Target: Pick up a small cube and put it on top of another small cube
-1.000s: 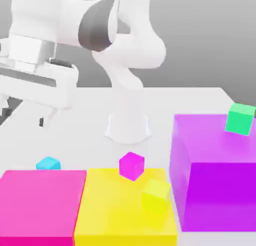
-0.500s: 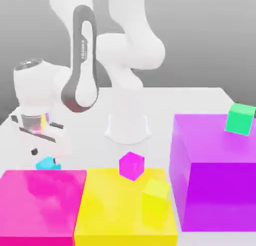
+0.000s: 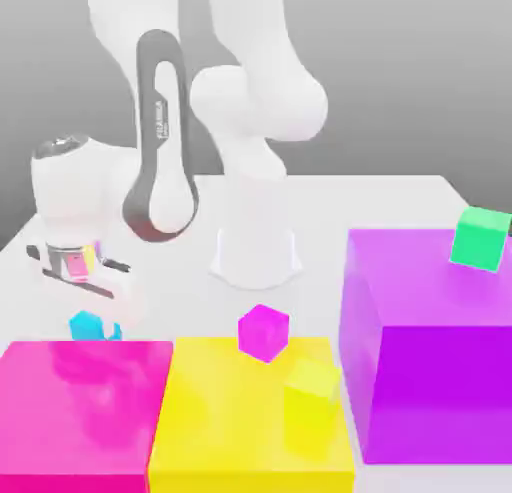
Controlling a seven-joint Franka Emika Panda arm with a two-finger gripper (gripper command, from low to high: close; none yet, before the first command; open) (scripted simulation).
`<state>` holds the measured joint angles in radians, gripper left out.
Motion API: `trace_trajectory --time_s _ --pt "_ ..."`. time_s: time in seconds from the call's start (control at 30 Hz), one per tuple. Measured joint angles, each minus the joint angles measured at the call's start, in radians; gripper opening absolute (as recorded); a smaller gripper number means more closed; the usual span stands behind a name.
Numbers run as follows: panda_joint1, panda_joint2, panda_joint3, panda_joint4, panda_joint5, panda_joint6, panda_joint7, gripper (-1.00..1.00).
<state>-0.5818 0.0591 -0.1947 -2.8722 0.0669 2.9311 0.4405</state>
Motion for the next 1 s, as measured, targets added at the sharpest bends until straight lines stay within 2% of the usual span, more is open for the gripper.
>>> trace_trajectory --time_s 0.1,0.23,0.6,1.0 --pt "-0.030 -0.075 0.011 -0.003 -0.074 -0.072 0.099 -1.00" --pt "0.066 -0.105 0.072 0.035 -0.085 -0.137 0.280 -1.00" --pt "0.234 -0.157 0.227 0.153 -0.061 -0.303 0.779 -1.00" --pt "0.387 -0.209 0.447 0.281 -0.006 -0.482 1.305 -1.00"
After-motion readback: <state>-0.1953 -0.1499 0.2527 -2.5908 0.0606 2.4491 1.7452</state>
